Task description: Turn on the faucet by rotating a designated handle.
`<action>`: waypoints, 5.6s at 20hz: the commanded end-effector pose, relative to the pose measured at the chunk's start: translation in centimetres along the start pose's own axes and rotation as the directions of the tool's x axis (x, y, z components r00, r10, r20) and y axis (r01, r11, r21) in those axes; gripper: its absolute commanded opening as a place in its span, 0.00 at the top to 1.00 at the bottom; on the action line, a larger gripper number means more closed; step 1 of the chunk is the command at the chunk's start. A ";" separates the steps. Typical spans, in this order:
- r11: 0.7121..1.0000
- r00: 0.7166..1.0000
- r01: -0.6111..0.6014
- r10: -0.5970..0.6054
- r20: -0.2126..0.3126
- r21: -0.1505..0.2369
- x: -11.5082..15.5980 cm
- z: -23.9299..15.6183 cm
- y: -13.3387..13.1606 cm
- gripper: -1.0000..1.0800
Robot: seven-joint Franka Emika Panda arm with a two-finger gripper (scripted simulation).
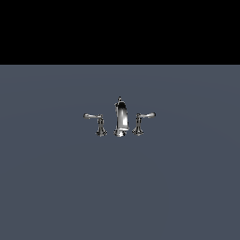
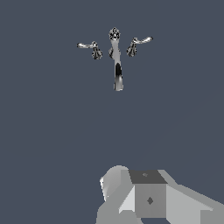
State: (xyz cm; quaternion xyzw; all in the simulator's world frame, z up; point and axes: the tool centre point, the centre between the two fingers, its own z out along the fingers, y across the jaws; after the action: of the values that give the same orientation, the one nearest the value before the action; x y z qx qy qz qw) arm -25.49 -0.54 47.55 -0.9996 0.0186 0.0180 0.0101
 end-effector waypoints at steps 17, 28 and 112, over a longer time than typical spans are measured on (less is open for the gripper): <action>0.992 0.992 -0.130 0.130 -0.003 0.002 1.4 3.3 -3.0 1.00; 0.940 0.940 -0.341 0.341 -0.007 0.007 4.8 8.7 -7.7 1.00; 0.044 0.044 -0.998 0.999 -0.021 0.036 32.6 37.2 -14.6 1.00</action>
State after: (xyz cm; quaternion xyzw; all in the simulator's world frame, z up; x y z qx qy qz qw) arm 6.79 13.37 9.50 -0.7092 0.7050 -0.0004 0.0002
